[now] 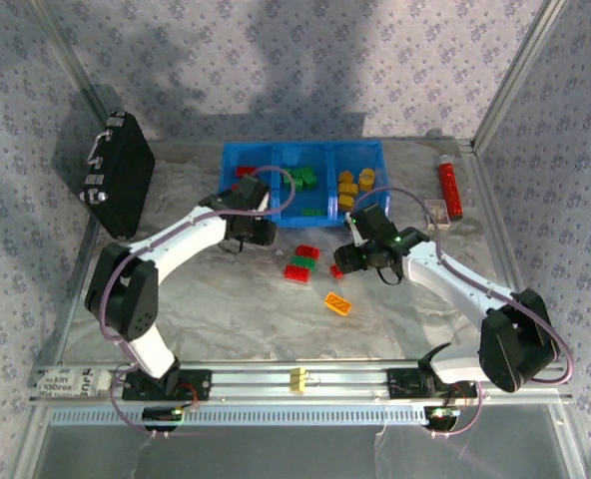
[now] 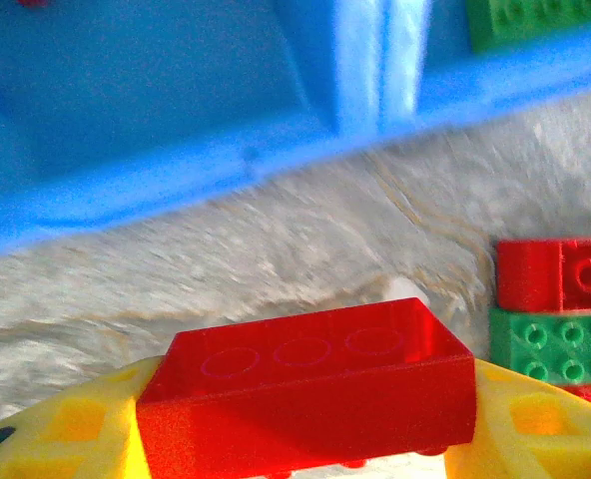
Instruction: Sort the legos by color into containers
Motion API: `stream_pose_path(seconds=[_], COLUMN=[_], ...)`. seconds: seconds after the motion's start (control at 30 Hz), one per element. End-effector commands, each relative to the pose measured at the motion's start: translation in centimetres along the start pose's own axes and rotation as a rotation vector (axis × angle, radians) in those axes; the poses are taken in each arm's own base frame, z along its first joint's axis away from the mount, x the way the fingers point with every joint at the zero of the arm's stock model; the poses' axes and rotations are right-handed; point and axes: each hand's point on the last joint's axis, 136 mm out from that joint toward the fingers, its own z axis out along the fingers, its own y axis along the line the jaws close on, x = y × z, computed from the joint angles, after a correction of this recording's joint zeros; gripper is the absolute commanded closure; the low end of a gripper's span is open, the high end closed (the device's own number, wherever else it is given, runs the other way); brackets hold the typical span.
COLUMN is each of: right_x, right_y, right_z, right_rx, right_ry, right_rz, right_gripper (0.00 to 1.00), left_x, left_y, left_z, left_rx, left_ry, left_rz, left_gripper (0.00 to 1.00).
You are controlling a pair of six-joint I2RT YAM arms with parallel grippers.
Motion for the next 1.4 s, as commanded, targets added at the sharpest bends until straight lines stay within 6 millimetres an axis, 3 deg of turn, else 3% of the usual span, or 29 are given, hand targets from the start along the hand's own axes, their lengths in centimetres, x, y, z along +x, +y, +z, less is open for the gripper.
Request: stream_pose_path(seconds=[0.0,0.07,0.2,0.27,0.4,0.6,0.9,1.1,1.37], right_x=[0.0,-0.1,-0.4,-0.3,0.4,1.3,2.8,2.7,2.4], right_y=[-0.1,0.1,0.6,0.7,0.5,1.4,6.8,9.7,11.7], right_z=[-0.4,-0.4,-0.8,-0.9,-1.1,-0.4,1.8,3.9,7.1], right_rx=[-0.005,-0.013,-0.024,-0.021,-0.015,-0.056,-0.193,-0.203,-0.189], right_ry=[-0.011,-0.011,-0.019,-0.02,-0.021,0.004,0.097,0.168,0.23], right_rz=[0.016,0.019,0.016,0.009,0.006,-0.02,-0.189,-0.277,-0.301], right_gripper=[0.28,0.28,0.28,0.28,0.26,0.24,0.21,0.18,0.18], left_x=[-4.0,-6.2,-9.6,-10.3,-10.3,-7.4,-1.4,2.0,4.9], left_y=[1.3,1.8,4.2,4.3,3.8,3.6,3.1,3.4,4.1], left_z=[-3.5,-4.2,-2.9,-2.6,-3.5,-4.9,-6.0,-6.4,-7.3], left_rx=[-0.005,-0.002,0.012,-0.016,-0.033,0.031,0.133,0.16,0.161], left_ry=[-0.103,-0.142,-0.106,-0.074,-0.137,-0.223,-0.25,-0.259,-0.268], left_rz=[0.002,-0.001,-0.059,-0.039,-0.032,-0.083,-0.159,-0.214,-0.232], left_gripper=[0.52,0.51,0.48,0.19,0.07,0.06,0.07,0.06,0.06])
